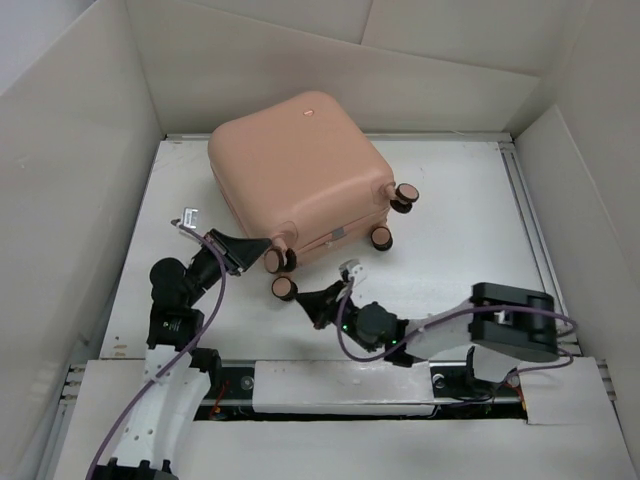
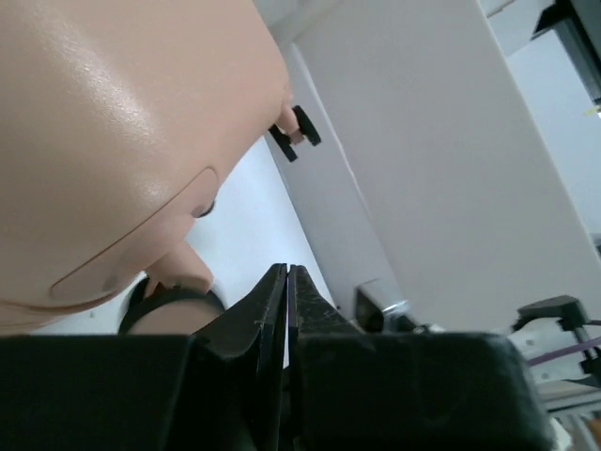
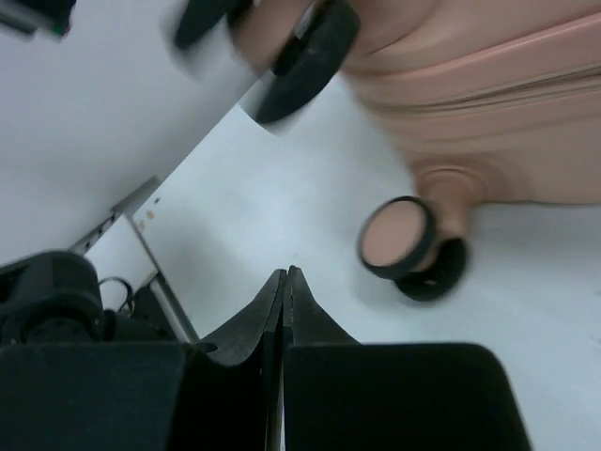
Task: Pack the luggage
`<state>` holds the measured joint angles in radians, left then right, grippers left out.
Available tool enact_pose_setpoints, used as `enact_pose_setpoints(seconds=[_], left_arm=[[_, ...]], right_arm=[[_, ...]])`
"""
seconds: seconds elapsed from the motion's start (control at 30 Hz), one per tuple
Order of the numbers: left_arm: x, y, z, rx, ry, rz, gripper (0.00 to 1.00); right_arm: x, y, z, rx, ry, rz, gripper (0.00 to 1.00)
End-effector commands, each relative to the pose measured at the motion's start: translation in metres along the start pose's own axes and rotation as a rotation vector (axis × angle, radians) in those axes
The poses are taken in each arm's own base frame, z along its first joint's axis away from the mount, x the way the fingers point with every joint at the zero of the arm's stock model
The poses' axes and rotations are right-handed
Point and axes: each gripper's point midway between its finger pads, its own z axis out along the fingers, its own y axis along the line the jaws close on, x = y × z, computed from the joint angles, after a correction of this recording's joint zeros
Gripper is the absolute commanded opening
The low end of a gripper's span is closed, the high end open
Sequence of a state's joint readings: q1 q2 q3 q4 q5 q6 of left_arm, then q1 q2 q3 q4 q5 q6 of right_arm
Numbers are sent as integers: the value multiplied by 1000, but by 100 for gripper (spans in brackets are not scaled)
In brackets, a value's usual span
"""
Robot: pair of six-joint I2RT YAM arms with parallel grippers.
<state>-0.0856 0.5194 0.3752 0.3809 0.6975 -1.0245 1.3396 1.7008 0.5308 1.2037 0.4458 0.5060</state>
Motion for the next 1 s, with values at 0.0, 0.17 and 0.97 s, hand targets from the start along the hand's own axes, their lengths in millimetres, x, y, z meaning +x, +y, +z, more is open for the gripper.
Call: enact_pose_setpoints(seconds=[0.0, 0.17, 0.97], left_arm=[[-13, 3, -4, -80, -58, 114, 0], [-21, 33, -17, -270, -101, 182, 45], [22, 46, 3, -116, 166, 182, 84]], right_arm=[[-26, -28, -22, 180, -38, 31, 0], [-25, -47, -33, 268, 14, -75, 22], [-128, -101, 4, 274, 93, -331, 60]])
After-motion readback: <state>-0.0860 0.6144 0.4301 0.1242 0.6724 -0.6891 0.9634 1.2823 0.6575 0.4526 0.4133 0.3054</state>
